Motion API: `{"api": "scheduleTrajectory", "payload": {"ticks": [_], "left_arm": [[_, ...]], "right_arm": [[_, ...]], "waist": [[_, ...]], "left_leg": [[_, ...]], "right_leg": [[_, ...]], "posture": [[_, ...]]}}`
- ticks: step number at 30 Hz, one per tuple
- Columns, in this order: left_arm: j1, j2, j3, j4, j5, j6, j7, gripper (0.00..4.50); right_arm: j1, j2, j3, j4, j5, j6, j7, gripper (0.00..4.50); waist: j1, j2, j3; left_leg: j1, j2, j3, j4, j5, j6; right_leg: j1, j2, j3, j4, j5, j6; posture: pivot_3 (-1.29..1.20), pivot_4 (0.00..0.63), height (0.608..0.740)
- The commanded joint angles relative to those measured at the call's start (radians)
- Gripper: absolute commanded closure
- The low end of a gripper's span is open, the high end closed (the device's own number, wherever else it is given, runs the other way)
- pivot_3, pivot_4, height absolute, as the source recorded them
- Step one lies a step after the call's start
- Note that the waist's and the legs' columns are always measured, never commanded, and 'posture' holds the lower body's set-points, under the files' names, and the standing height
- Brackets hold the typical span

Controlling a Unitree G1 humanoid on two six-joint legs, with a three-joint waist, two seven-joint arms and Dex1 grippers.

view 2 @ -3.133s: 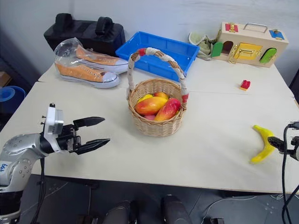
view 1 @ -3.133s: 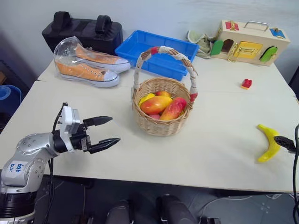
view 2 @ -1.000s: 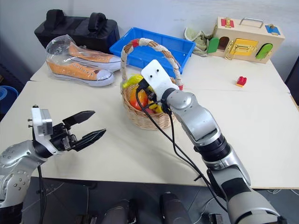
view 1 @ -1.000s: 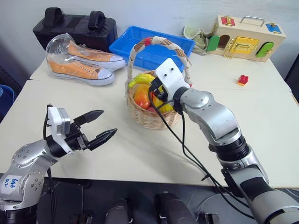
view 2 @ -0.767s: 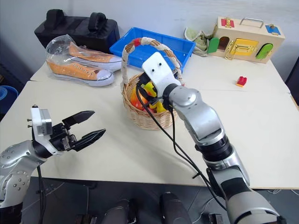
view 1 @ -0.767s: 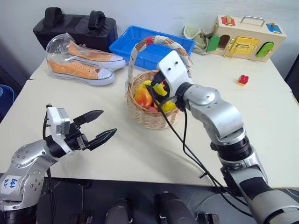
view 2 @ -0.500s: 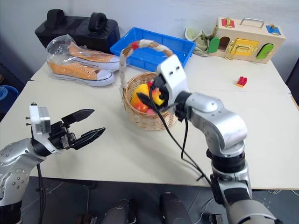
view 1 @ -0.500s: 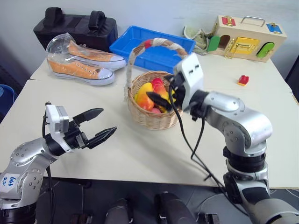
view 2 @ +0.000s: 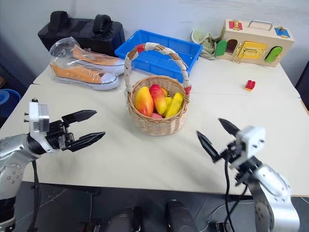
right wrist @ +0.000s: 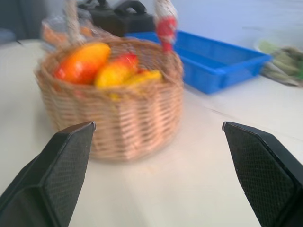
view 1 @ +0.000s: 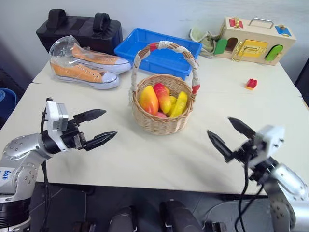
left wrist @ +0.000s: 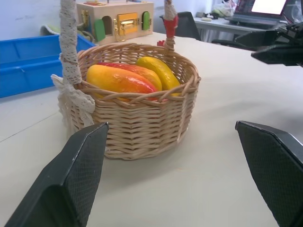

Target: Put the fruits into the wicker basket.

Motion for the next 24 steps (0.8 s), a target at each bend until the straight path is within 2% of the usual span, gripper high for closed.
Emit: {"api": "scheduleTrajectory", "payload": {"ticks": [1,5,10,13,17,24], "left_arm": [[-0.003,0.022,0.029,0.014,0.004,-0.019,-0.023,0.00],[-0.010,0.024,0.025,0.019,0.002,-0.014,-0.026,0.00],[-0.016,0.013,0.013,-0.009,-0.008,0.001,-0.009,0.00],[-0.018,0.008,0.006,-0.017,-0.008,0.005,-0.002,0.00],[-0.010,0.003,0.005,-0.044,-0.020,0.014,0.010,0.00],[0.001,-0.004,0.014,-0.072,-0.025,0.026,0.019,0.00]], "right_arm": [[0.001,0.017,-0.031,0.046,0.001,-0.124,-0.014,0.03],[-0.064,0.001,0.008,0.064,0.020,-0.122,-0.029,0.03],[-0.378,-0.074,0.117,0.076,0.088,0.106,-0.082,0.03],[-0.496,-0.099,0.152,0.128,0.082,0.200,-0.121,0.03],[-0.671,-0.141,0.229,0.286,0.090,0.220,-0.003,0.03],[-0.896,-0.178,0.247,0.616,0.063,0.166,0.096,0.03]], "waist": [[-0.005,0.000,0.000],[-0.002,0.000,0.000],[-0.004,0.001,0.001],[0.004,0.001,0.001],[0.007,0.001,0.001],[0.002,0.002,0.001]], "left_leg": [[0.002,0.000,0.001,0.000,0.000,0.001],[0.009,0.000,0.003,-0.002,0.000,0.001],[0.010,0.000,0.003,-0.002,0.000,0.000],[0.009,0.000,0.002,-0.003,0.000,-0.001],[0.005,0.000,0.000,-0.002,-0.001,-0.001],[0.002,0.000,0.001,0.000,-0.002,0.002]], "right_leg": [[0.002,0.000,0.001,0.000,0.000,-0.001],[0.006,-0.001,0.001,0.000,0.001,-0.002],[0.006,-0.001,0.001,0.001,0.001,-0.002],[0.004,-0.001,0.001,0.002,0.001,-0.002],[0.002,0.000,0.001,0.003,0.001,-0.002],[0.001,-0.001,0.001,-0.002,0.001,-0.001]], "posture": [[0.00,0.150,0.740],[0.00,0.150,0.740],[0.00,0.150,0.740],[0.00,0.150,0.740],[0.00,0.150,0.740],[0.00,0.150,0.740]]}}
